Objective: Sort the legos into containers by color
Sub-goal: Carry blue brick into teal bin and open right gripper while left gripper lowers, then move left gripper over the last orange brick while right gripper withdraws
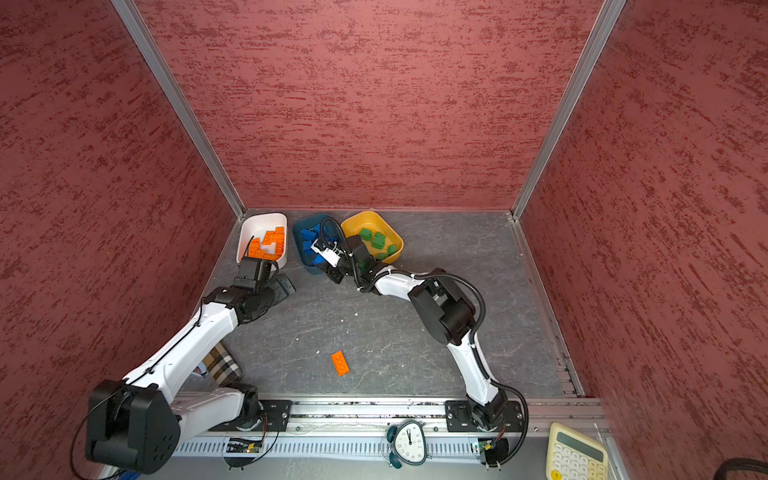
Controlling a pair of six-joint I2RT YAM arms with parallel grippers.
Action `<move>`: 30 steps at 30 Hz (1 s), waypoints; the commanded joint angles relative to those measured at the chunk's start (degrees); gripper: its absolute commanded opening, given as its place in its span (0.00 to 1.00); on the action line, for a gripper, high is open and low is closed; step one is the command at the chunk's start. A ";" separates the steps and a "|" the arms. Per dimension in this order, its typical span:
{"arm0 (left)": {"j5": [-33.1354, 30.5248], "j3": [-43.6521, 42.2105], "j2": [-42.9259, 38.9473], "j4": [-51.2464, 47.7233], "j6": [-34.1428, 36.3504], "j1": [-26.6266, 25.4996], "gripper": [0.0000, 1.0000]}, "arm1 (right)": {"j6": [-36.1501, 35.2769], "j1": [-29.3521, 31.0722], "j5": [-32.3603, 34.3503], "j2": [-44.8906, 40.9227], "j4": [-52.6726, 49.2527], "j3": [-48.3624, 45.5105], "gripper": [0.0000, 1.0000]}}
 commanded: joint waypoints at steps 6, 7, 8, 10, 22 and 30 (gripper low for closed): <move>-1.38 -1.62 -0.41 -1.35 -2.37 -0.97 0.99 | 6.64 -0.48 4.53 10.17 2.13 14.39 0.43; -1.41 -1.54 -0.07 -1.20 -2.37 -1.20 0.99 | 7.21 -0.49 5.09 10.97 1.09 15.83 0.49; -1.59 -1.55 0.21 -1.08 -2.33 -1.48 0.99 | 7.59 -0.49 5.82 11.68 -0.53 17.50 0.55; -2.27 -1.30 0.74 -1.14 -2.38 -2.09 0.99 | 7.87 -0.53 6.93 11.52 -2.63 18.89 0.66; -3.20 -1.02 3.84 1.15 -2.73 -10.35 0.99 | 9.24 -0.75 5.80 -8.16 11.32 -6.68 0.83; -1.88 -1.75 3.85 2.21 1.00 -18.20 0.99 | 15.59 -0.74 15.90 -26.41 17.58 -31.66 0.99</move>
